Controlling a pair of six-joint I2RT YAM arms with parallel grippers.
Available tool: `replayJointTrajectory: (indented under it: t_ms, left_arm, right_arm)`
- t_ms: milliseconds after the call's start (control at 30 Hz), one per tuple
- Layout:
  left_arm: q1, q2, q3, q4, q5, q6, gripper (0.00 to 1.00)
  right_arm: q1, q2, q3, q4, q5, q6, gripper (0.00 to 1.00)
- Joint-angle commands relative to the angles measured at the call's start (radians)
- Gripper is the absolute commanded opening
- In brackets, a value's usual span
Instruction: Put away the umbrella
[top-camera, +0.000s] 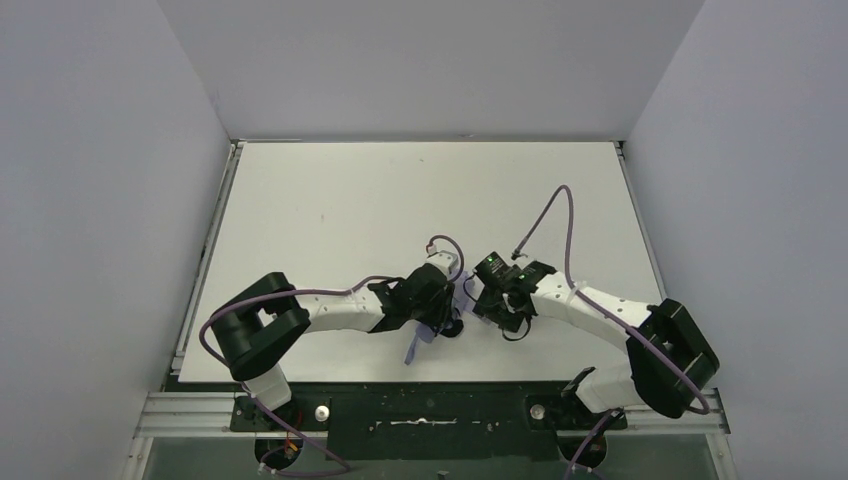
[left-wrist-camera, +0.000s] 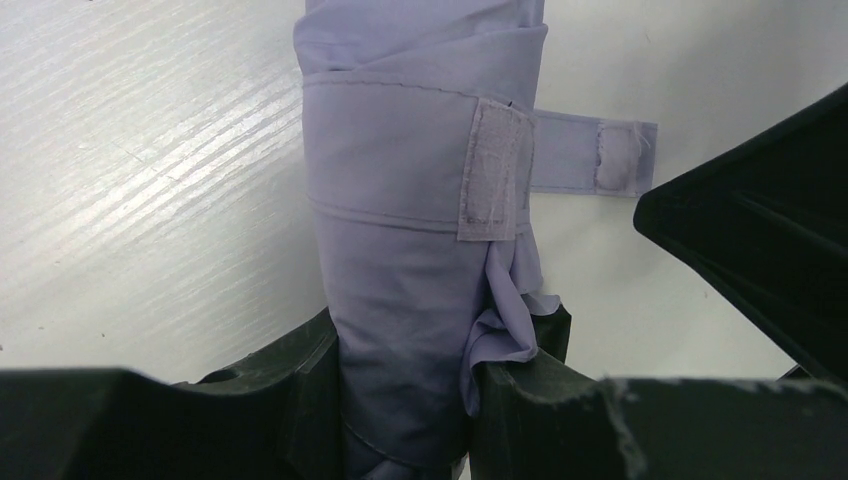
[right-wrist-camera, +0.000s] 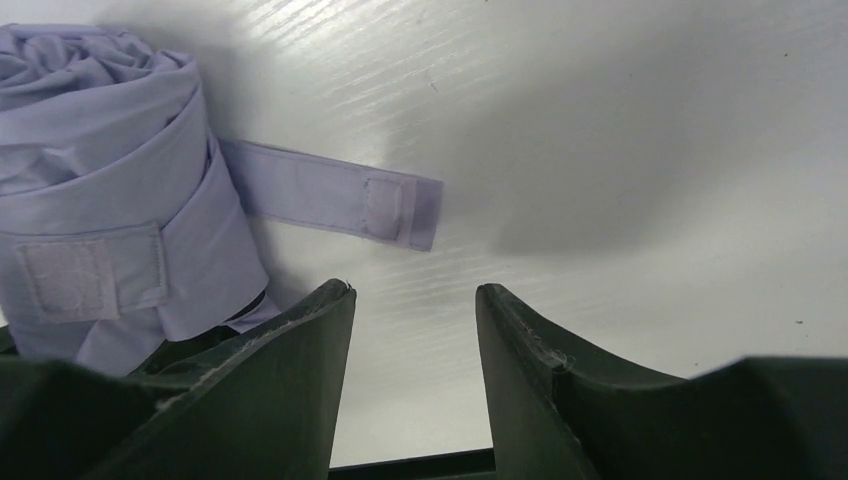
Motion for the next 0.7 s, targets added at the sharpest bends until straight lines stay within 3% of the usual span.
replayJointTrajectory:
  t_ms: [0, 667]
  left_arm:
    - [-0.012, 0.063, -0.067, -0.111, -0.028, -0.015, 0.01]
    - [-0.038, 0.074, -0.072, -0.097, -0.023, -0.015, 0.01]
  right_arm:
    - [0.001, 0.041, 0.055, -0.003, 0.056, 0.026, 0.49]
    - [-0.043, 0.176, 0.112, 0.023, 0.072, -0.031, 0.48]
